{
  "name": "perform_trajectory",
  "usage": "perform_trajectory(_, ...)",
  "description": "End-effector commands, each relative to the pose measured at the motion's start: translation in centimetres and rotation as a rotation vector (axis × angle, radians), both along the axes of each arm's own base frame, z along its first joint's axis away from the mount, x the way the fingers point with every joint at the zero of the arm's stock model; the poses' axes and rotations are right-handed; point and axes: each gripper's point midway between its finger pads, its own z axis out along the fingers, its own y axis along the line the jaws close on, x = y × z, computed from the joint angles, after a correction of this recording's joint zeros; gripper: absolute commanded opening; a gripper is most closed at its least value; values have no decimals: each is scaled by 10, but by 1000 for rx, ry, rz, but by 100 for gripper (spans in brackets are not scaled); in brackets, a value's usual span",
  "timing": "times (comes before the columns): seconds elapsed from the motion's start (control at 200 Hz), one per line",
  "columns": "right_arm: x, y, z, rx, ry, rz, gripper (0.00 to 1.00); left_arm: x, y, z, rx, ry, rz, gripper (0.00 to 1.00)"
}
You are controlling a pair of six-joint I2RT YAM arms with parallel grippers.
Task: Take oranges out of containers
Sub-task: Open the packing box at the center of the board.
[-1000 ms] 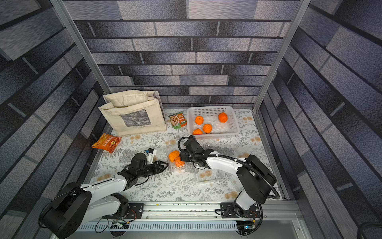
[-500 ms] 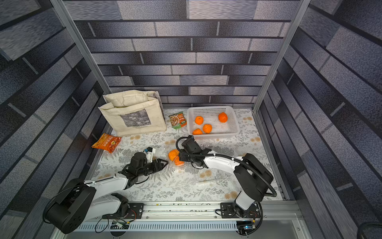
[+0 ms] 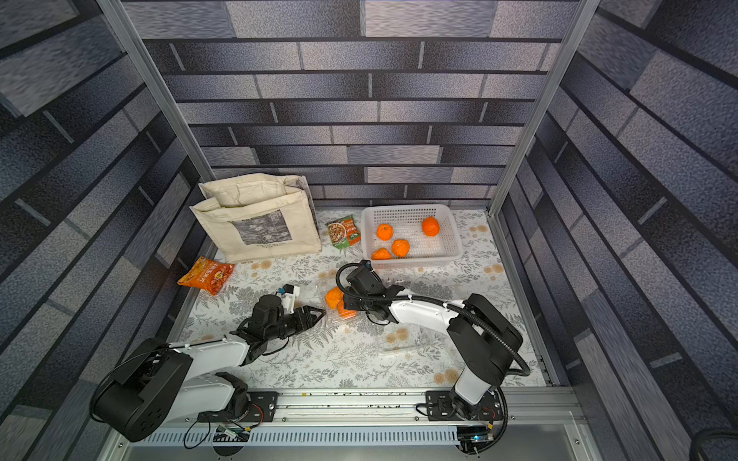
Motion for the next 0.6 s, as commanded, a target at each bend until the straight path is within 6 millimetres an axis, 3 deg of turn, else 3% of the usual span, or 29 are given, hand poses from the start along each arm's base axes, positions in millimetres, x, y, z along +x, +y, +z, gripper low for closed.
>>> perform_trajectory(0.0, -24, 20, -7, 14, 64, 85, 58, 12, -6, 26, -76, -93, 10, 59)
perform_trajectory(0.596, -31, 34, -13, -12, 89, 128, 58, 15, -5, 36, -108, -159, 31, 59)
